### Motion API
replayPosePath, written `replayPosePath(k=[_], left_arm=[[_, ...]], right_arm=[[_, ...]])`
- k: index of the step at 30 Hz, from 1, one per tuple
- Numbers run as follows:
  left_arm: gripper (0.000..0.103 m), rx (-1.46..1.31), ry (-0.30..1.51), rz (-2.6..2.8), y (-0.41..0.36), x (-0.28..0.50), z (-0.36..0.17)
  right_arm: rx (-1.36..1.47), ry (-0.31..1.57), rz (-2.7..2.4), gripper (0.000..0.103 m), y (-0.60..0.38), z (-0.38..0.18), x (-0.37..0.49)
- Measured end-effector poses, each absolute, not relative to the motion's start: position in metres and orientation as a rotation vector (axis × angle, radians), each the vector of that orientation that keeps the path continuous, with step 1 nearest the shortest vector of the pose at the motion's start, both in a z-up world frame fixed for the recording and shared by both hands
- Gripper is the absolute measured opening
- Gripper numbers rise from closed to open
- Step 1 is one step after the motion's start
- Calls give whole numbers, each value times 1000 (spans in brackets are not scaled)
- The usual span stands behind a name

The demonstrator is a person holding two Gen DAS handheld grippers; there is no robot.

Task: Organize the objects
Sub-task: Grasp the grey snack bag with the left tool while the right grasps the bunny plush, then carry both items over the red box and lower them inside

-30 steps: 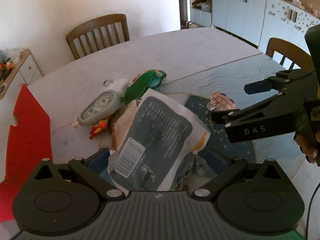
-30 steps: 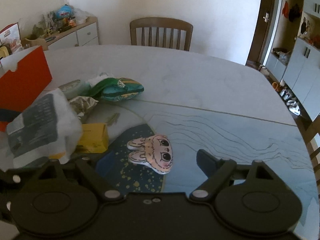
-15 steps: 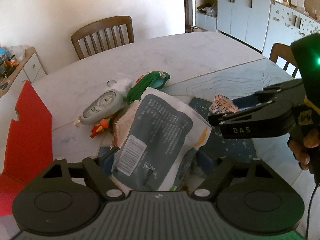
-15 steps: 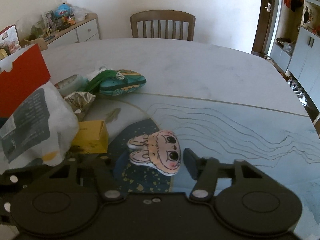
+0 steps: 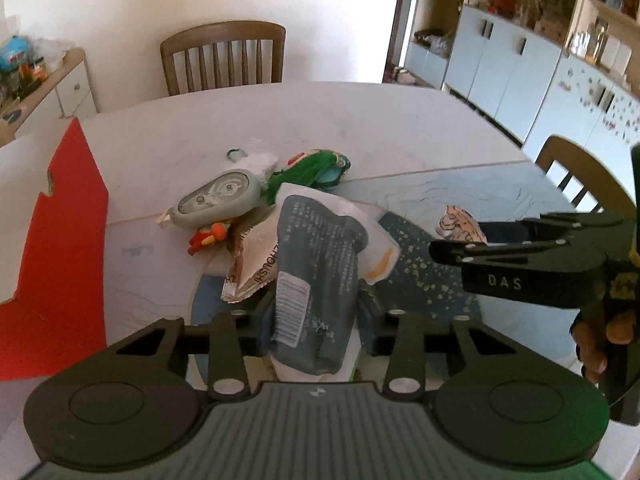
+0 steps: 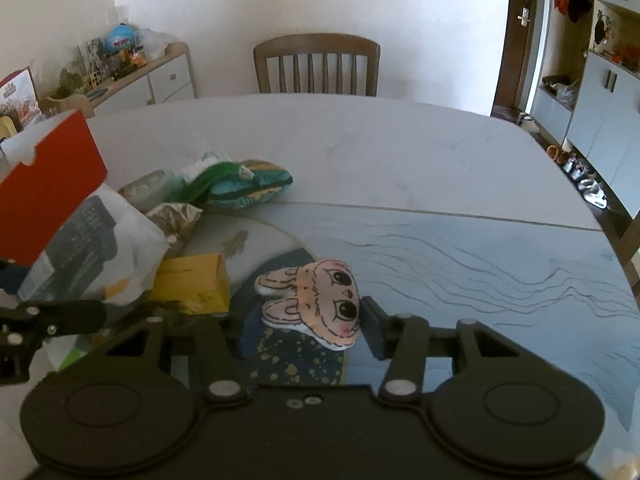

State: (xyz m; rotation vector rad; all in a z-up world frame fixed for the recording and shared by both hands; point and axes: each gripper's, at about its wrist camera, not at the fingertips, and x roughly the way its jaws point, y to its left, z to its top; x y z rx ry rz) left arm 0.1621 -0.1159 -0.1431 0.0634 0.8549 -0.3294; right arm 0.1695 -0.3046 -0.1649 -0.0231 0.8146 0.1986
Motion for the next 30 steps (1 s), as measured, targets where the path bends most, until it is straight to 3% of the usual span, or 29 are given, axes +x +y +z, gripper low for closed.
replayPosePath(k=[30], left_arm=[[32,-34,734,-239,36,139,-50]], right_arm=[[-95,660,324,50,-159,-45,123]])
